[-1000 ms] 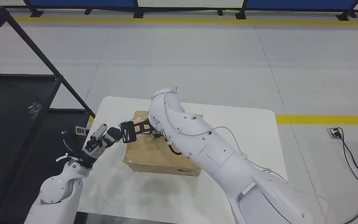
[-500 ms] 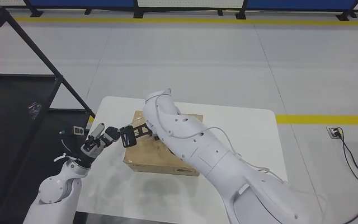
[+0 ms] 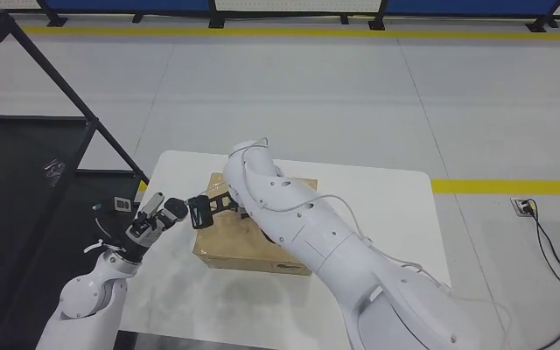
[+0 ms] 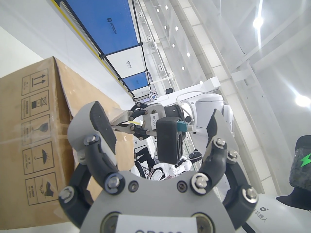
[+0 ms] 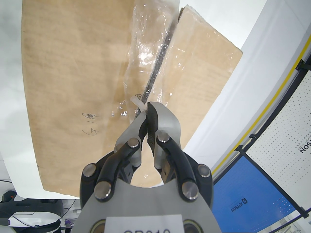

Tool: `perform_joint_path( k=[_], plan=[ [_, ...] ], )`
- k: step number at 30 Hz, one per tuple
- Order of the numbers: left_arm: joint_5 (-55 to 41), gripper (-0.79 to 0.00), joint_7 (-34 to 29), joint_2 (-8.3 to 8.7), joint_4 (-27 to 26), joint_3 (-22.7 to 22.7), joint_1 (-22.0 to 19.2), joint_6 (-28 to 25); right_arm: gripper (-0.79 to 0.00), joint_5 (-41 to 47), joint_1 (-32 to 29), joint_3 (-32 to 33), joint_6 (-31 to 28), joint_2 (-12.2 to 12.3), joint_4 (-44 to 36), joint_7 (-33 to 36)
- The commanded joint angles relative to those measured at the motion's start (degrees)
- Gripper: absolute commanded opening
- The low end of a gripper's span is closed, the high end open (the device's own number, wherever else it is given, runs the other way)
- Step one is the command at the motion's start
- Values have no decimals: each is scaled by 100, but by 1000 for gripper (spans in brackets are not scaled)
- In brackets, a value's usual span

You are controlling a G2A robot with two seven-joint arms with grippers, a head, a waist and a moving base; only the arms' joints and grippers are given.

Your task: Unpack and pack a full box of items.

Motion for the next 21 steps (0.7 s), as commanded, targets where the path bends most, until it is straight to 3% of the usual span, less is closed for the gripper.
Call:
perform_joint_path(
  k=[1, 7, 13, 21],
  plan=[
    [7, -15, -12, 0, -1, 10, -8, 3, -785, 1, 24, 2, -3, -8, 48, -36],
    [39, -12, -19, 0, -58, 28, 2, 10, -785, 155, 137, 141, 140, 17, 157, -348],
    [99, -18, -9, -5, -142, 91, -22, 60, -785, 597, 185, 492, 804, 116, 346, -543],
    [174, -12, -24, -21, -197, 238, -128, 173, -785, 1291, 19, 1110, 1429, 447, 371, -1027]
  ],
)
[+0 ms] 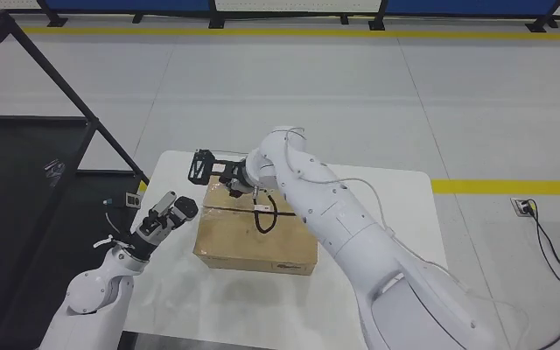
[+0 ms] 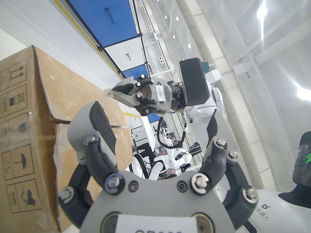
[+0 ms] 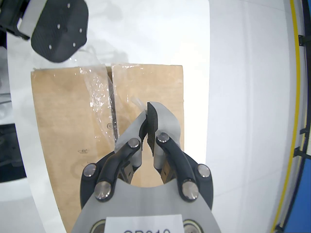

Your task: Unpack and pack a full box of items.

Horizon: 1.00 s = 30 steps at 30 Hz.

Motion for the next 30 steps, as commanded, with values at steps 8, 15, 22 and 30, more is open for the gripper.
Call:
perform_joint_path(
  k=[8, 15, 22, 30],
  plan=[
    [-43, -22, 77, -23, 95, 111, -161, 69, -785, 116, -775, 615, 541, 590, -965, -291],
    [-62, -22, 197, -42, 237, 159, -280, 61, -785, -339, -2682, 1612, 739, 1319, -4049, 142],
    [-35, -43, 231, -51, 353, 185, -362, 66, -785, -562, -4804, 2515, 553, 1746, -7128, 694],
    [-5, -40, 228, -57, 371, 212, -361, 38, -785, -514, -5211, 2583, 669, 1836, -7467, 262]
  ],
)
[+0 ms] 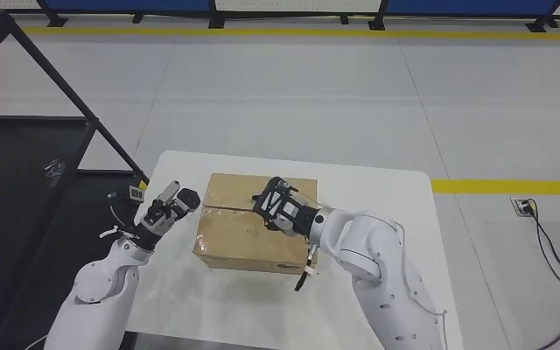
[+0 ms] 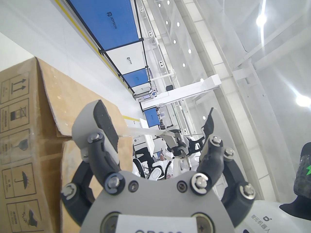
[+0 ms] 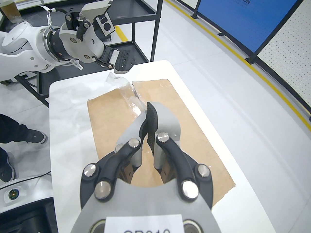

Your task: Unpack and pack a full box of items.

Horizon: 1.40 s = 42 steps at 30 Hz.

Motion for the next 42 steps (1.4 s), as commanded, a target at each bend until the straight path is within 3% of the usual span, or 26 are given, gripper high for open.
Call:
perform_joint_path(
  k=[1, 10, 19, 28, 34, 42],
  plan=[
    [9, -43, 0, 0, 1, -3, 13, -8, -785, 23, -16, -10, 58, 10, 46, -193],
    [174, -37, -101, 2, -64, 50, 39, -82, -785, 175, -176, -26, 95, 66, 50, -1099],
    [431, -37, 301, 21, 58, -141, 39, -216, -785, 105, -500, 43, 257, 141, -213, -1980],
    [976, -46, 787, 93, 472, -543, 207, -193, -785, 10, -539, 27, 414, 158, -232, -2024],
    [1118, -43, 480, 54, 696, -170, 123, -64, -785, 2, -621, 17, 516, 169, -288, -2096],
    [579, -43, -2, -1, 838, 106, 33, -20, -785, 97, -833, 146, 812, 227, -507, -2224]
  ],
)
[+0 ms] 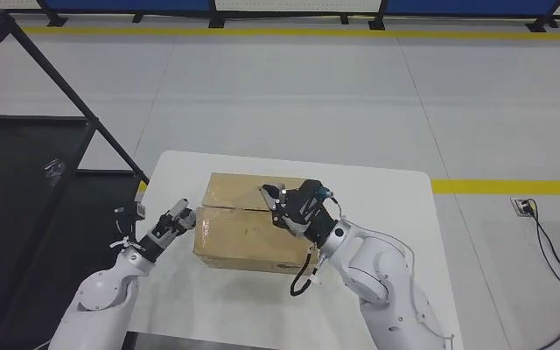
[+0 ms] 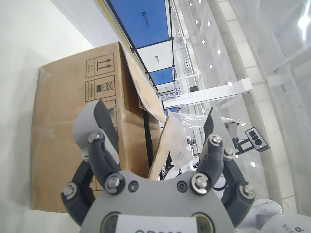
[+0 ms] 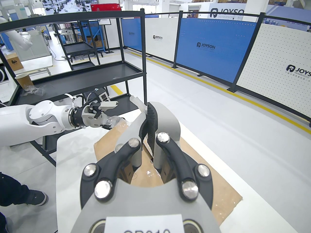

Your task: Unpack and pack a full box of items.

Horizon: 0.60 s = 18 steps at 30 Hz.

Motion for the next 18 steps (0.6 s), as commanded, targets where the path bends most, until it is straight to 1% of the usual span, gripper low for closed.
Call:
perform_joint_path(
  k=[1, 7, 13, 15, 18],
  plan=[
    [-214, -40, -156, -8, 44, 26, -3, 43, -785, -39, -47, 23, 108, 14, -58, -15],
    [-475, -28, -512, -21, 12, 127, 68, 97, -785, 13, -133, 104, 313, 52, -123, -19],
    [-749, -22, -791, -22, -235, 152, 263, 168, -785, 192, -269, 240, 438, 99, -207, 134],
    [-634, -18, -780, -2, -326, 87, 341, 120, -785, 248, -352, 296, 511, 117, -271, 228],
    [-585, -15, -583, 36, -486, -157, 433, 27, -785, 315, -515, 377, 609, 147, -402, 370]
  ],
)
